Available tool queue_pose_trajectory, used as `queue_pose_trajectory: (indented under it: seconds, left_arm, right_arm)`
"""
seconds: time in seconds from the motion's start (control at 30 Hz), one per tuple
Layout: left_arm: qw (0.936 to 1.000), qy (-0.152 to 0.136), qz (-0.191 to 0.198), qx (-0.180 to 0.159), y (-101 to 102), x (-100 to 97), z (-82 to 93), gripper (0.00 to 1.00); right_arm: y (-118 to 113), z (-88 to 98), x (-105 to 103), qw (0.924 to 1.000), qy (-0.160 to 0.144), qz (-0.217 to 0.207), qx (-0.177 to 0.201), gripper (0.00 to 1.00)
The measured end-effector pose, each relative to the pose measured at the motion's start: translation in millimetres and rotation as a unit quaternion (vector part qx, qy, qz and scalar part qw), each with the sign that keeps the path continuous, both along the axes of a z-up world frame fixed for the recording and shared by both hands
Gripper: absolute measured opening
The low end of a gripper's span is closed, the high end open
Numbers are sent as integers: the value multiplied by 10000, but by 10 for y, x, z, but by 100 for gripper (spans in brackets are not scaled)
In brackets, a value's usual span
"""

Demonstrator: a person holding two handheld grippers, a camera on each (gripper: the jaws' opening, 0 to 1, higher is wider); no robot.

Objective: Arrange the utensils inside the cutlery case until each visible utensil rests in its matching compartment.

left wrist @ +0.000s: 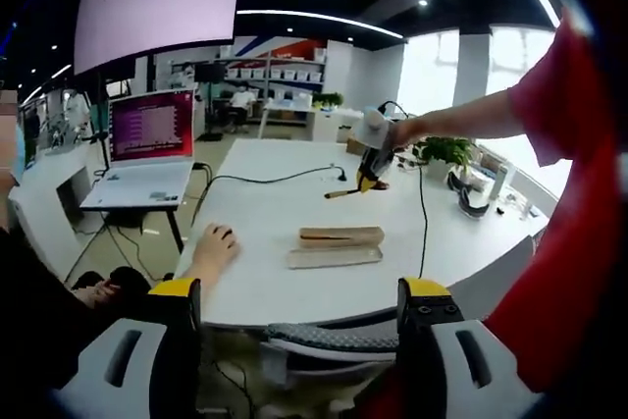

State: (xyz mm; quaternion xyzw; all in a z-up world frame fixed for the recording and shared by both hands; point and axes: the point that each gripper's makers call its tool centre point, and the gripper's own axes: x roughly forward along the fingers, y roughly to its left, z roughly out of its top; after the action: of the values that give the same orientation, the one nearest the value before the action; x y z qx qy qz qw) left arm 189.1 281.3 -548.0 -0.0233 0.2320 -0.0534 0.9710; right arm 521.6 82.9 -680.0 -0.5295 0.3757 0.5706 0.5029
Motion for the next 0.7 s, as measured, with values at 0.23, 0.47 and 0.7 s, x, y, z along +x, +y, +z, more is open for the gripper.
queue_pose_trajectory:
  seconds: [0.23, 0.47, 0.7]
  left_arm:
    - [9999, 151, -28, 73, 37, -51, -61, 84]
    - [9999, 131, 15, -5, -15, -12, -60, 84]
    - [9998, 205, -53, -28, -60, -6, -97, 85]
  right_arm:
    - [33, -127, 9, 9998, 141, -161, 28, 1]
    - [137, -291, -68, 9981, 340, -446, 237, 1]
    - [230, -528, -33, 9958, 364, -741, 402, 1]
